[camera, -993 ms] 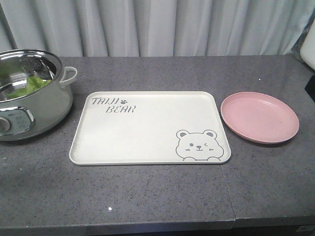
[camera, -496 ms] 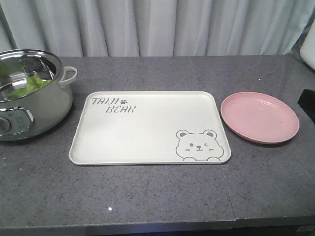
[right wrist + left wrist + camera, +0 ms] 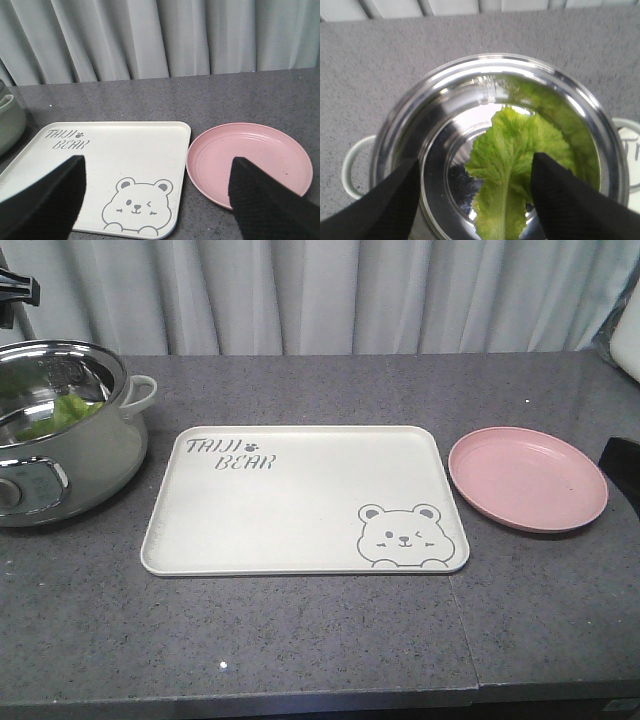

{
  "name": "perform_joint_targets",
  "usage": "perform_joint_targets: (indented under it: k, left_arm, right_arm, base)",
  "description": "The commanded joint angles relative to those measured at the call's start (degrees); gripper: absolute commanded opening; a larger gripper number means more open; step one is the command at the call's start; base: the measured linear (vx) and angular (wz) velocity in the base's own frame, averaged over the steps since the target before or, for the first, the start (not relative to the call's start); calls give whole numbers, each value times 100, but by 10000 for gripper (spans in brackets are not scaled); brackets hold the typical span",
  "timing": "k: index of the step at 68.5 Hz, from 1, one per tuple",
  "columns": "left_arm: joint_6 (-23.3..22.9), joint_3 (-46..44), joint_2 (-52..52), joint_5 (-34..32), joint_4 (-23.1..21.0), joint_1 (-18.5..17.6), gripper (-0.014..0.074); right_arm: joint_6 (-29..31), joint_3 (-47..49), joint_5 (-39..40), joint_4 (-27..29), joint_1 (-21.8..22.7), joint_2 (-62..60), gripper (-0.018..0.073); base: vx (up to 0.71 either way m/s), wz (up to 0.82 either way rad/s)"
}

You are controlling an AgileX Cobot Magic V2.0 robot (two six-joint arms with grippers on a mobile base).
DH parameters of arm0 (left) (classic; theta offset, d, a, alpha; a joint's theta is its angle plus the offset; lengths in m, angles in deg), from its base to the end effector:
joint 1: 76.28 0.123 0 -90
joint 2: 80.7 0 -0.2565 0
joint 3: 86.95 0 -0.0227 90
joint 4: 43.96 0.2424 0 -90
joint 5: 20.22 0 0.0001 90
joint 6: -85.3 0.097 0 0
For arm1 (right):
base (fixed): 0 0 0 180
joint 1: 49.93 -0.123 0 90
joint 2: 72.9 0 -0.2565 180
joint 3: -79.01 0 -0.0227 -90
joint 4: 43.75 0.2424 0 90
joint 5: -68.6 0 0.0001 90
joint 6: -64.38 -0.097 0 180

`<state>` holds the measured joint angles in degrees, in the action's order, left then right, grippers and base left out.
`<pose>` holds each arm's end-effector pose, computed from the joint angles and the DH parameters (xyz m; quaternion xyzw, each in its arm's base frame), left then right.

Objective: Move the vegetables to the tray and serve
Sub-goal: 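Lower the left gripper into the pot and grasp a lettuce leaf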

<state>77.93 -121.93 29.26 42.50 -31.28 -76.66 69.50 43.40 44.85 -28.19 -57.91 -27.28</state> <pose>0.3806 0.0164 0.3791 -0.0447 0.9259 0.0853 0.3652 0.1473 0.0312 0.3420 -0.0250 0.7882 0.1337 0.6001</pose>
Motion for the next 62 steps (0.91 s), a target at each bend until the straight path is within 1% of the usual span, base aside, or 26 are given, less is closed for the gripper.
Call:
perform_joint_targets:
  k: [1,9,15,26,33,39,44,62]
  left_arm:
    - [52,-223,-69,-93,-23,5,480]
    - [59,-223,125,150,-191,5,480]
    - [72,-218,219,138,-190,27,480]
    - [67,-218,489,247,-272,258,480]
    - [75,-218,733,301,-535,361,480]
    - [303,-218,871,233,-736,375,480]
    - [363,-218,944,227,-899,375,480]
    - [424,-218,1161,279,-936,409,480]
  right_arm:
    - [57,201,327,18,0,26,558]
    - [63,201,222,18,0,26,558]
    - [63,201,106,18,0,26,558]
    - [63,201,-89,18,0,26,558]
    - [63,201,-107,18,0,26,556]
    - [63,201,-101,24,0,26,556]
    - [57,201,-101,24,0,26,556]
    - [29,201,-107,65,0,26,556]
  base:
    - [0,0]
    - [0,0]
    - [0,0]
    - [0,0]
    - [0,0]
    - [0,0]
    - [0,0]
    - [0,0]
